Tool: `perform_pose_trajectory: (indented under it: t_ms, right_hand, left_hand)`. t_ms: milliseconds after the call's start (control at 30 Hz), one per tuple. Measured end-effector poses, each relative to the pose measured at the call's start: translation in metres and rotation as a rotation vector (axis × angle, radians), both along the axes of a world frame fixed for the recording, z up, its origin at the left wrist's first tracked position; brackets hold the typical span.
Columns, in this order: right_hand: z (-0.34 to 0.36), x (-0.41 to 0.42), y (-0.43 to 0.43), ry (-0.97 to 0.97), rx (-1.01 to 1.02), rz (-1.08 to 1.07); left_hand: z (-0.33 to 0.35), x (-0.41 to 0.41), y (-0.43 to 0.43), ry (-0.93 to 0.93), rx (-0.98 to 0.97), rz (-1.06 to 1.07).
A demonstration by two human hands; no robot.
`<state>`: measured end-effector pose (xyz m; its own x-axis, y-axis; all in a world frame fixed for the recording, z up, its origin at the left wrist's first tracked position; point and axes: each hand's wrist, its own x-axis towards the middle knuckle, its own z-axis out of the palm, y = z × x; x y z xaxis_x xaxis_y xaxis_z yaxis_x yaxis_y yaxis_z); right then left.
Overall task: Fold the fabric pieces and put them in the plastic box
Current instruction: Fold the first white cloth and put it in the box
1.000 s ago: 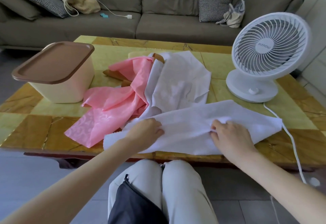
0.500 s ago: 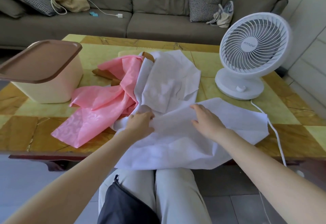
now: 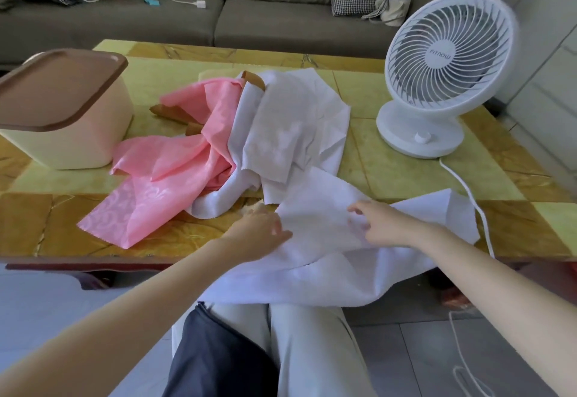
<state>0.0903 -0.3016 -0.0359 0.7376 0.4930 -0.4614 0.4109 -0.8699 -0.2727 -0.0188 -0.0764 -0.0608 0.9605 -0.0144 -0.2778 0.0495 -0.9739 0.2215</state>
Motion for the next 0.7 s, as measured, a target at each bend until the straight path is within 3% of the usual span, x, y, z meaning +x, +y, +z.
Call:
perform_pose_trajectory:
  t_ms: [67, 133, 200, 300, 433, 567, 700]
  right_hand:
    - [-0.003, 0.006, -0.001, -0.049, 0.100, -0.154]
    - [-0.007, 0.011, 0.003, -0.074, 0.088, -0.252]
    - [-0.013, 0.015, 0.007, -0.101, -0.005, -0.253]
    - [-0.015, 0.016, 0.015, -0.195, 0.031, -0.207]
    - [0.009, 0.030, 0.035, -0.357, 0.070, -0.214]
    - [0.054, 0.062, 0.092, -0.558, 0.253, -0.198]
    - [0.086, 0.074, 0.160, -0.641, 0.463, -0.076]
  left_hand:
    - [-0.005, 0.008, 0.005, -0.040, 0.071, 0.057]
    - [-0.007, 0.016, 0.007, -0.033, -0.038, 0.211]
    - [-0.004, 0.020, 0.004, -0.013, -0.180, 0.320]
    - [-0.004, 0.022, -0.003, 0.027, -0.271, 0.318]
    - [0.016, 0.033, 0.010, -0.146, -0.251, 0.341]
    - [0.062, 0.057, 0.060, -0.265, -0.290, 0.481]
    - [0.089, 0.056, 0.111, -0.438, -0.570, 0.705]
